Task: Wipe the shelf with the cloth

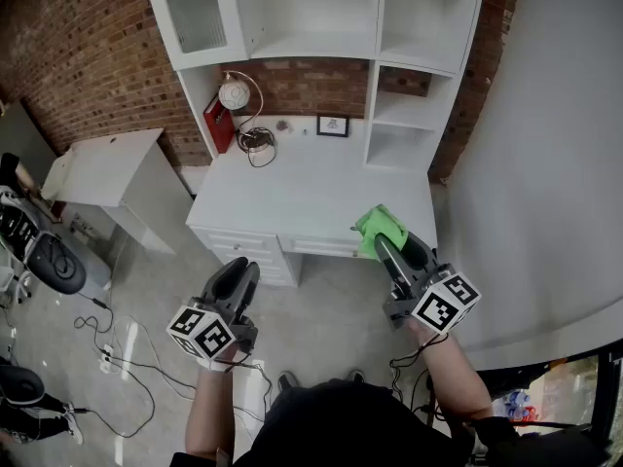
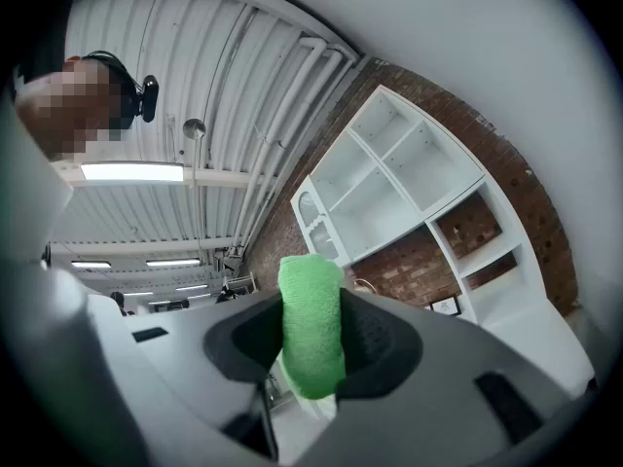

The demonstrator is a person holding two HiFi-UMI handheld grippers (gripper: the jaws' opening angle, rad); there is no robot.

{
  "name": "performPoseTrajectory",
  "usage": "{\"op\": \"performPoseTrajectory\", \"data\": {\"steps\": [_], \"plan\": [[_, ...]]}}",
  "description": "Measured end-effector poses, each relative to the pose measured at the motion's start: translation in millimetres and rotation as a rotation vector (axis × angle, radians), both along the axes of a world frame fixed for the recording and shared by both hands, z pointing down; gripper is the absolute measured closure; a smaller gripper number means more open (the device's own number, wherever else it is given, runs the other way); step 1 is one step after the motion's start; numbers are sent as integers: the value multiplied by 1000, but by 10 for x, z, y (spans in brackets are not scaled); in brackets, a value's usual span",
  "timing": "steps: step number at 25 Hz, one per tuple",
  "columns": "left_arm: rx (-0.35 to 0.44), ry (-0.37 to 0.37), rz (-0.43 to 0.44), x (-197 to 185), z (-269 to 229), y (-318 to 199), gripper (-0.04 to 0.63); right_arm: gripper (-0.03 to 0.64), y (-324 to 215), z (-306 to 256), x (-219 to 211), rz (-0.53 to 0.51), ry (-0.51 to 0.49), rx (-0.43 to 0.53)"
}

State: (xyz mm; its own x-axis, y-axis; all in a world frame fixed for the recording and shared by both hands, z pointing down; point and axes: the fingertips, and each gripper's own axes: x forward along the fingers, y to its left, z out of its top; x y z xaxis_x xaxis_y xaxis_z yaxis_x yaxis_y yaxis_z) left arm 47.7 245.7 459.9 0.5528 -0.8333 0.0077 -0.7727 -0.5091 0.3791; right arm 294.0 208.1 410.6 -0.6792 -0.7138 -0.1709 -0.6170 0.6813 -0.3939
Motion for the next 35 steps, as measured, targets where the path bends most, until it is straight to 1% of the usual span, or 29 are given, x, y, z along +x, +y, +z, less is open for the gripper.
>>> {"op": "performPoseTrajectory", "data": {"steps": [5,7,12,14,17,19,20,24,26,29,31,35], "plan": [[2,-1,-9,238,13,-3,484,479,-14,31,206,-12,5,2],[2,-21,-19,345,33,-15,484,479,-46,75,309,-12,12,-3],[10,-160,-58,596,77,-26,485,477,-88,196,526,-10,60,-7],[15,-202,-90,625,56,-39,485,474,-99,193,578,-17,63,-1],[30,-265,-199,515,-10,-87,489,474,-168,166,634,-24,65,15],[48,-285,-262,425,-66,-120,494,474,-234,148,691,-17,59,25],[59,-291,-277,395,-98,-141,494,474,-276,133,720,-10,51,32],[109,-310,-272,349,-218,-306,495,476,-479,39,773,31,15,74],[127,-311,-275,294,-244,-450,499,476,-598,36,739,40,16,84],[149,-313,-295,121,-289,-749,502,476,-808,53,658,56,54,97],[178,-323,-314,-47,-398,-997,503,476,-979,21,586,78,92,114],[280,-336,-324,-339,-759,-1622,505,477,-1433,-198,340,142,155,167]]}}
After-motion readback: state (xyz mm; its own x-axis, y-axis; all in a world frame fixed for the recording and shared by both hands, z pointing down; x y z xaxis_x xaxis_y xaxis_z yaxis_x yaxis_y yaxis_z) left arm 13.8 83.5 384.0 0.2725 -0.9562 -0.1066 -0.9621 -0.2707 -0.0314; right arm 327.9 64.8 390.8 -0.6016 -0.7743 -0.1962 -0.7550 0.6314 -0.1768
